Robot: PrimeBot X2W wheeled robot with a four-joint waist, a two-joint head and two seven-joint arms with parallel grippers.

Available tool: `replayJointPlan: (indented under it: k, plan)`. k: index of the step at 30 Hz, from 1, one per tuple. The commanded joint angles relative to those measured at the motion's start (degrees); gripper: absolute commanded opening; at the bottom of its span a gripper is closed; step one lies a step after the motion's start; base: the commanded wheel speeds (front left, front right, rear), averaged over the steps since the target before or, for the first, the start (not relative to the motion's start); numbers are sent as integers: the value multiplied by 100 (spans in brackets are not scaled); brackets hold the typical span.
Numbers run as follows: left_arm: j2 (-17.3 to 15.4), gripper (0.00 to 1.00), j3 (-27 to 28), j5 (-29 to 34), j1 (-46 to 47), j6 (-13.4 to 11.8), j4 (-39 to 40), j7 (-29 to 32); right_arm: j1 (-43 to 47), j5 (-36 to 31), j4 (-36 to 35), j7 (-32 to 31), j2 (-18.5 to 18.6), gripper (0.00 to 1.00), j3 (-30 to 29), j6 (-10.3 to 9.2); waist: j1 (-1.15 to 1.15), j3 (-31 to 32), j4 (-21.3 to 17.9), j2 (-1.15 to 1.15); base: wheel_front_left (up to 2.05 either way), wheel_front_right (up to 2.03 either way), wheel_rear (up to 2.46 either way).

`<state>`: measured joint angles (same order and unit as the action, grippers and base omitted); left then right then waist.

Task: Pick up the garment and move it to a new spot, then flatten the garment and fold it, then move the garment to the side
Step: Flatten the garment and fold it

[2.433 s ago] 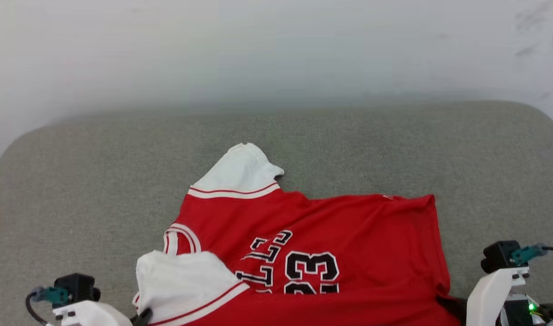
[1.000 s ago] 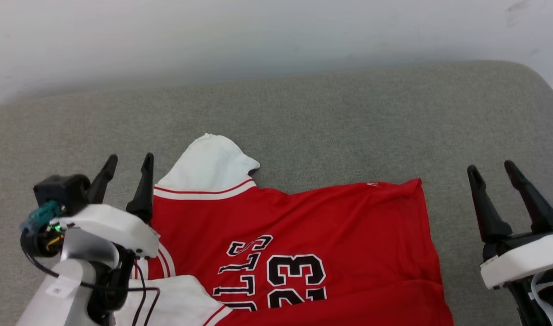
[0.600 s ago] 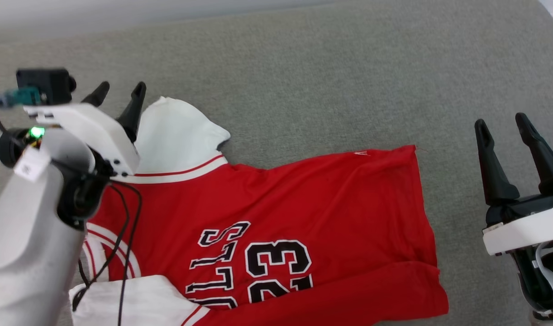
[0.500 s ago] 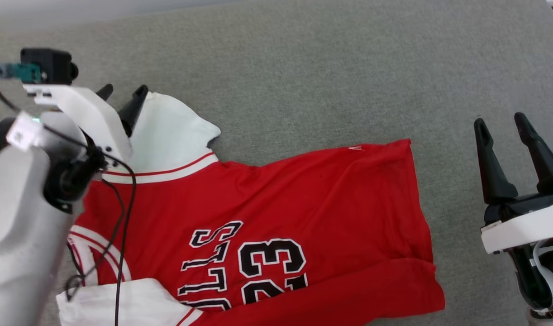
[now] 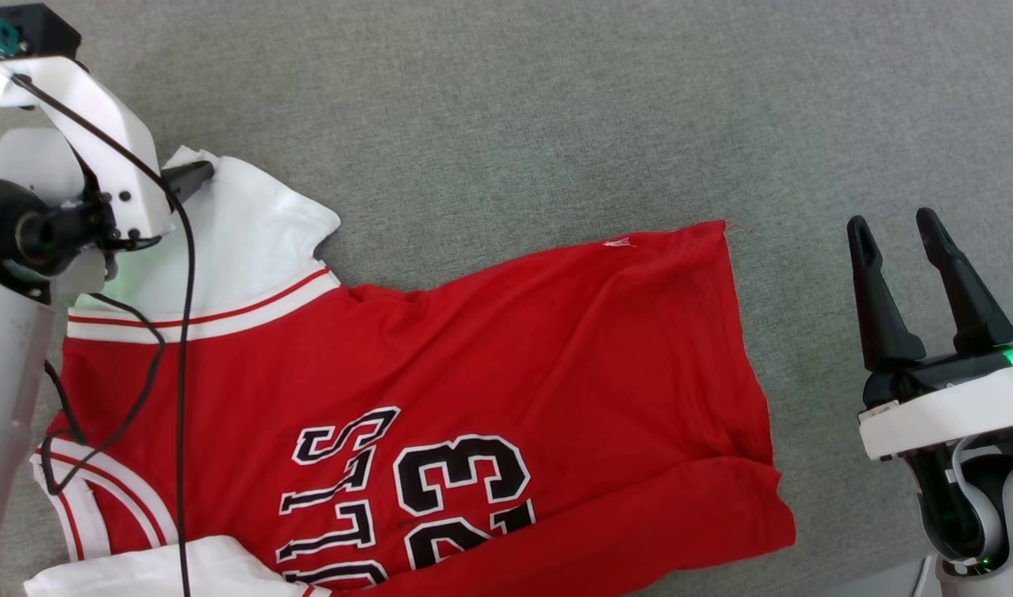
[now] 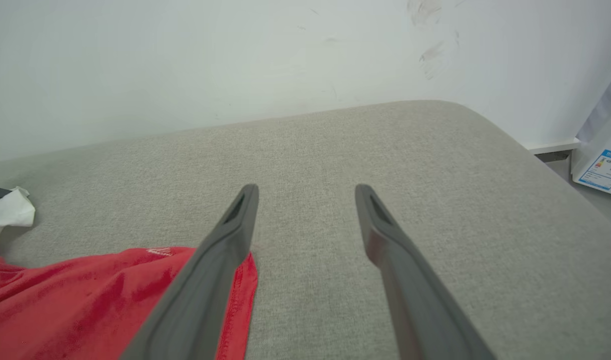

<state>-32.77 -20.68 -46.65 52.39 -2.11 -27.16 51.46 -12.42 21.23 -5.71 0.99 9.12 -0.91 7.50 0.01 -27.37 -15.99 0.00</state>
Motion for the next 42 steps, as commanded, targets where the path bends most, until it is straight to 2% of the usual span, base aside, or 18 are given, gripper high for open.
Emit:
replayJointPlan:
  k: [1, 5, 6, 7, 8, 11, 15, 22, 24, 30, 34, 39, 42]
  plan:
    - [34, 100, -75, -48, -51, -39, -129, 159, -55, 37, 37, 28, -34, 100, -1, -2, -1, -60, -60, 0, 0, 0, 0]
    - [176, 100, -395, -106, -326, -166, -367, 905, -70, 105, 135, 50, -57, 100, -48, -2, -1, -112, -106, 0, 0, 0, 0]
    - [202, 82, -452, -107, -380, -184, -368, 997, -76, 127, 152, 56, -55, 100, -69, -2, -1, -123, -112, 0, 0, 0, 0]
    - [222, 43, -497, -88, -409, -185, -359, 1038, -80, 149, 178, 31, -62, 100, -86, -2, -1, -130, -115, 0, 0, 0, 0]
    - [249, 0, -520, -108, -439, -167, -355, 1036, -93, 159, 191, 19, -68, 100, -95, -2, -1, -133, -117, 0, 0, 0, 0]
    - [386, 0, -399, -215, -479, -150, -340, 765, -77, 289, 314, -187, -61, 100, -62, -2, -1, -100, -112, 0, 0, 0, 0]
    - [324, 0, -299, -154, -370, -69, -318, 412, -142, 441, 485, -525, 90, 100, -32, -2, -1, 14, -59, 0, 0, 0, 0]
    - [286, 0, -121, -28, -63, 122, -150, -392, -484, 915, 957, -1495, 603, 100, 260, -2, -1, 278, 172, 0, 0, 0, 0]
    - [370, 0, -97, -60, 8, 173, -89, -538, -656, 1103, 1082, -1821, 742, 100, 388, -2, -1, 331, 291, 0, 0, 0, 0]
    - [468, 0, -126, -41, 106, 302, 176, -789, -1338, 1562, 1396, -2810, 1153, 100, 824, -2, -1, 395, 635, 0, 0, 0, 0]
    - [551, 0, -165, -45, 142, 355, 357, -870, -1799, 1641, 1663, -3407, 1431, 100, 1253, -2, -1, 338, 840, 0, 0, 0, 0]
    - [631, 0, -196, -88, 157, 390, 530, -920, -2250, 1878, 2097, -3949, 1578, 100, 1743, -2, -1, 207, 1029, 0, 0, 0, 0]
    - [652, 0, -212, -67, 156, 396, 596, -957, -2331, 1987, 2512, -4499, 1657, 100, 2021, -2, -1, 127, 1117, 0, 0, 0, 0]
